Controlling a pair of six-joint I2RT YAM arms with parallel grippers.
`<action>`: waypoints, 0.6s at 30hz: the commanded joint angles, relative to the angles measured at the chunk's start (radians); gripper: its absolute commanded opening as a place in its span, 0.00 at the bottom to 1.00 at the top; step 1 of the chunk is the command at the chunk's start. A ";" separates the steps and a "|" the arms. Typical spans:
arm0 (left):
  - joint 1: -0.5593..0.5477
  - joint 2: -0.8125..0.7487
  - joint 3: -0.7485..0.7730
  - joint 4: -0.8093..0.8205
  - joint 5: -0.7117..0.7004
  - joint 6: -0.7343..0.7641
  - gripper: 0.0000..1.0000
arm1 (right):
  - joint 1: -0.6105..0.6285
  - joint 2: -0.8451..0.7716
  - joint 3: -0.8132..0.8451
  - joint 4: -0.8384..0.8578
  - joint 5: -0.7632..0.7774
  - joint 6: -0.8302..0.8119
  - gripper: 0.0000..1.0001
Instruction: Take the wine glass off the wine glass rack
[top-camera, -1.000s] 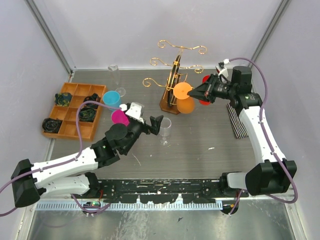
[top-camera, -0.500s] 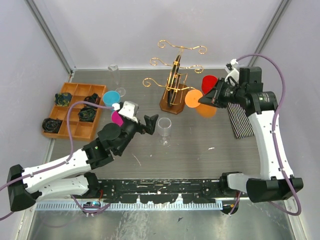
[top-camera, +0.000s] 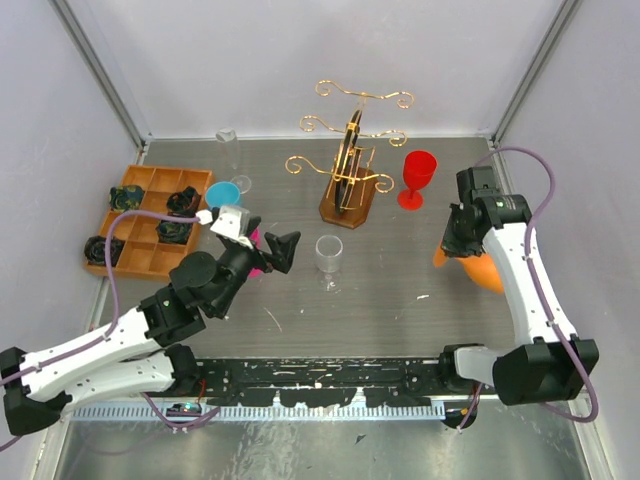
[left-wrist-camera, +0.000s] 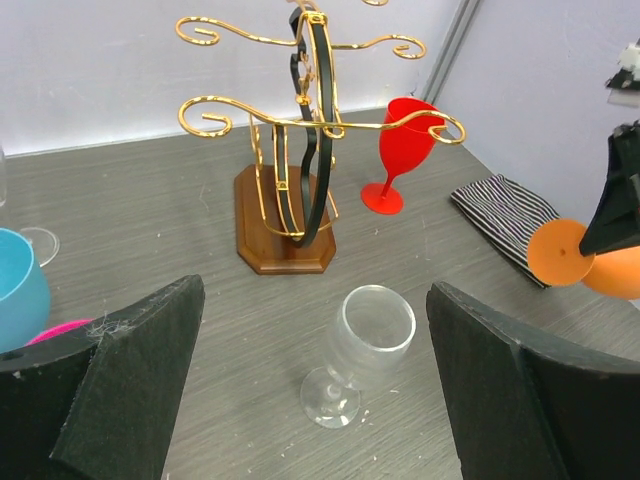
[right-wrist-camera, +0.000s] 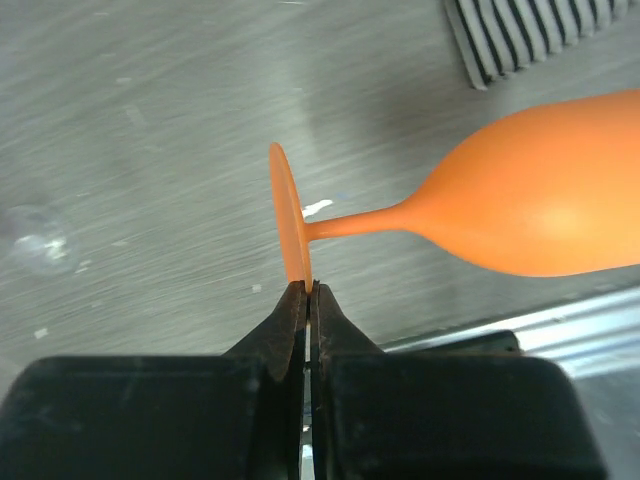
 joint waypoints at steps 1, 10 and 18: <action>-0.001 -0.049 -0.002 -0.066 -0.021 -0.043 0.99 | -0.001 0.033 -0.030 -0.003 0.281 -0.018 0.01; -0.001 -0.142 -0.028 -0.102 -0.041 -0.078 0.99 | 0.145 0.173 -0.094 -0.031 0.497 0.084 0.01; -0.001 -0.243 -0.039 -0.169 -0.077 -0.099 0.98 | 0.180 0.322 -0.102 -0.017 0.575 0.129 0.01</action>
